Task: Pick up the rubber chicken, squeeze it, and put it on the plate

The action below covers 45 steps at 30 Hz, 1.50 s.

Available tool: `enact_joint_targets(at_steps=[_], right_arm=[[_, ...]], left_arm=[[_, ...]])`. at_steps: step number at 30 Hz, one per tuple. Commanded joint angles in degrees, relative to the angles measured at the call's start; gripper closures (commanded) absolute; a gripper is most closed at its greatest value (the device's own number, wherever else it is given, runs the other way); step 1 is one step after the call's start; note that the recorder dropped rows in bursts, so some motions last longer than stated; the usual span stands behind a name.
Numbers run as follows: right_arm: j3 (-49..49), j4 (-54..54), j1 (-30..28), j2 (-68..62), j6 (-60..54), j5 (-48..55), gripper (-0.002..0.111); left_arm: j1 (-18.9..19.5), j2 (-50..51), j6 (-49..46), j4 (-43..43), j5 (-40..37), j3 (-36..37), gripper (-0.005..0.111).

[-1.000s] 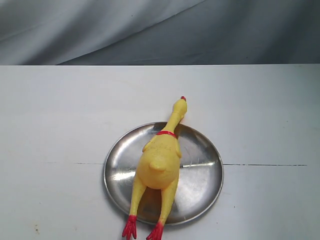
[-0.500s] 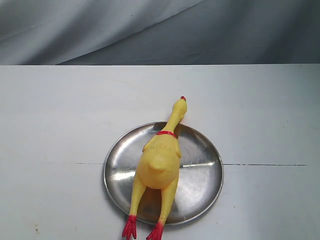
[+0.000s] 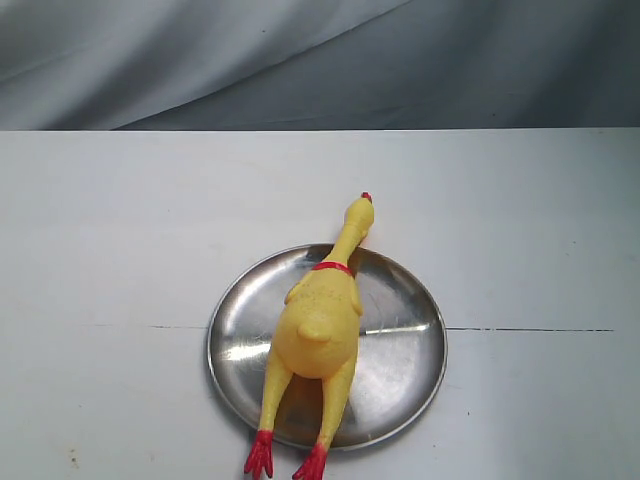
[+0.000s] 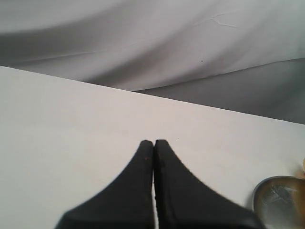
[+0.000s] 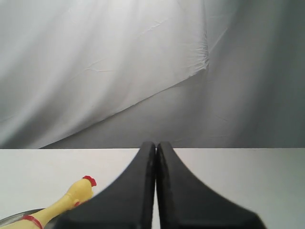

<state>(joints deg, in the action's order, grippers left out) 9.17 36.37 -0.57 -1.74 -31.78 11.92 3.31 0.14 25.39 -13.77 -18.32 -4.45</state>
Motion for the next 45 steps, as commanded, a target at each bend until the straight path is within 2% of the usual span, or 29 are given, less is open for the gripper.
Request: enact_joint_targets(at_steps=[1, 9, 14, 16, 19, 22, 32, 39, 45], right_arm=[[-0.2, 0.3, 0.2, -0.1, 0.1, 0.1, 0.108], [-0.2, 0.3, 0.2, -0.1, 0.1, 0.1, 0.108], [-0.2, 0.3, 0.2, -0.1, 0.1, 0.1, 0.108], [-0.2, 0.3, 0.2, -0.1, 0.1, 0.1, 0.108], [-0.2, 0.3, 0.2, -0.1, 0.1, 0.1, 0.108], [-0.2, 0.3, 0.2, -0.1, 0.1, 0.1, 0.108], [-0.2, 0.3, 0.2, -0.1, 0.1, 0.1, 0.108], [-0.2, 0.3, 0.2, -0.1, 0.1, 0.1, 0.108], [-0.2, 0.3, 0.2, -0.1, 0.1, 0.1, 0.108]], left_arm=[[0.1, -0.1, -0.2, 0.8, 0.3, 0.3, 0.107], [0.1, -0.1, -0.4, -1.5, 1.0, 0.1, 0.107], [0.1, -0.1, -4.2, -7.6, 7.8, 0.1, 0.107], [0.1, -0.1, -9.6, -4.5, 7.8, 0.1, 0.107], [0.1, -0.1, -19.1, 4.6, 7.4, 0.2, 0.107], [0.9, -0.1, -21.4, 6.1, 7.4, 0.2, 0.107], [11.6, -0.1, -21.0, 10.0, 7.6, 0.3, 0.107], [19.6, -0.1, -21.0, 17.8, 7.7, 4.4, 0.107], [20.4, -0.1, -21.2, 17.3, 5.0, 4.4, 0.107]])
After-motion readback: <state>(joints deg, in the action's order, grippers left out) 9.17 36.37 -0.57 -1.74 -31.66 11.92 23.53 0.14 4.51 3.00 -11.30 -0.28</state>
